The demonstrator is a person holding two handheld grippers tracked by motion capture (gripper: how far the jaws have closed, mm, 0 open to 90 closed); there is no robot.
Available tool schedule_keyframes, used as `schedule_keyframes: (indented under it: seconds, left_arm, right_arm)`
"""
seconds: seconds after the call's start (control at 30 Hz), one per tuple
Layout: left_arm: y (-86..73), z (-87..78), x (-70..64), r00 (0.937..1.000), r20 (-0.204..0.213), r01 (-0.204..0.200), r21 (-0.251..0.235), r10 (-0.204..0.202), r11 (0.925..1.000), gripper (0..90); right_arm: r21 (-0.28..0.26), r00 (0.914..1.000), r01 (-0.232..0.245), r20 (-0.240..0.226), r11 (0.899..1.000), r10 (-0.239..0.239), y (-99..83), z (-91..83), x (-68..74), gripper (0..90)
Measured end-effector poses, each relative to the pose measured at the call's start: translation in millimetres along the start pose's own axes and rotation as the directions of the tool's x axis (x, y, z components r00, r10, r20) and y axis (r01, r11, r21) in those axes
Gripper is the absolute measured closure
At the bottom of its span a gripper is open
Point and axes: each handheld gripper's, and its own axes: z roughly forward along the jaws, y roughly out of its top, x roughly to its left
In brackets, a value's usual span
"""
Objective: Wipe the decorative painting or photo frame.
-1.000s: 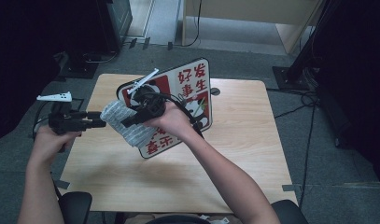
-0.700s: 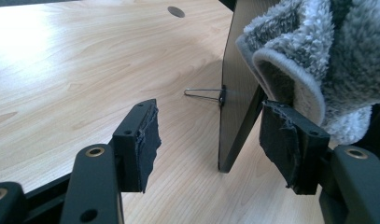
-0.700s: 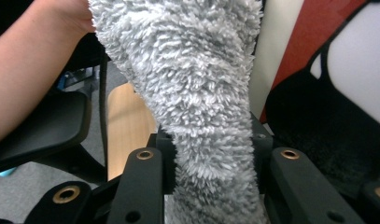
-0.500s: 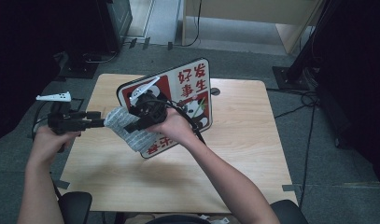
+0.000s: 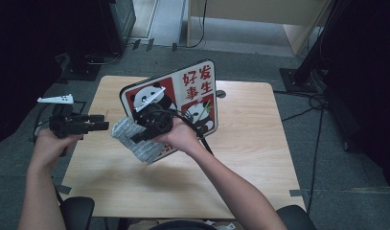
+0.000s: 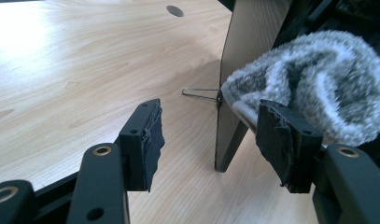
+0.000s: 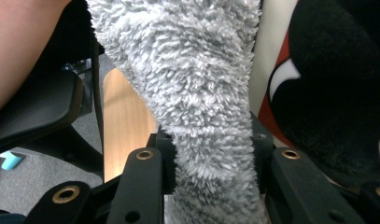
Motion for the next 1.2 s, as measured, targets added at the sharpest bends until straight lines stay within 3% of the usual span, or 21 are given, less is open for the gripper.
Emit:
schedule_keyframes:
  seconds: [0.23,0.57,0.7,1.2]
  left_arm:
    - [3.5,-0.3,-4.7,0.9998,0.016,-0.009,-0.009,0.009,0.9999,50.5]
    - [8.5,4.8,-11.4,0.9996,0.020,-0.021,0.004,0.021,0.9998,50.1]
    - [11.1,8.8,-14.7,0.9991,0.039,-0.018,0.018,0.018,0.9997,53.4]
    - [20.1,29.8,-21.1,0.9969,0.072,-0.033,0.032,0.031,0.9989,52.5]
  right_arm:
    - [-0.005,0.9999,-0.011,0.002,1.000,0.011,-9.0,4.5,-0.9,67.8]
    - [0.016,0.9997,-0.026,-0.002,1.000,0.026,-21.6,14.8,-3.1,67.7]
    - [-0.003,0.9995,-0.031,0.000,1.000,0.031,-25.6,16.5,-3.4,67.7]
    - [0.008,0.9993,-0.037,-0.001,0.999,0.037,-42.9,28.0,-8.2,67.7]
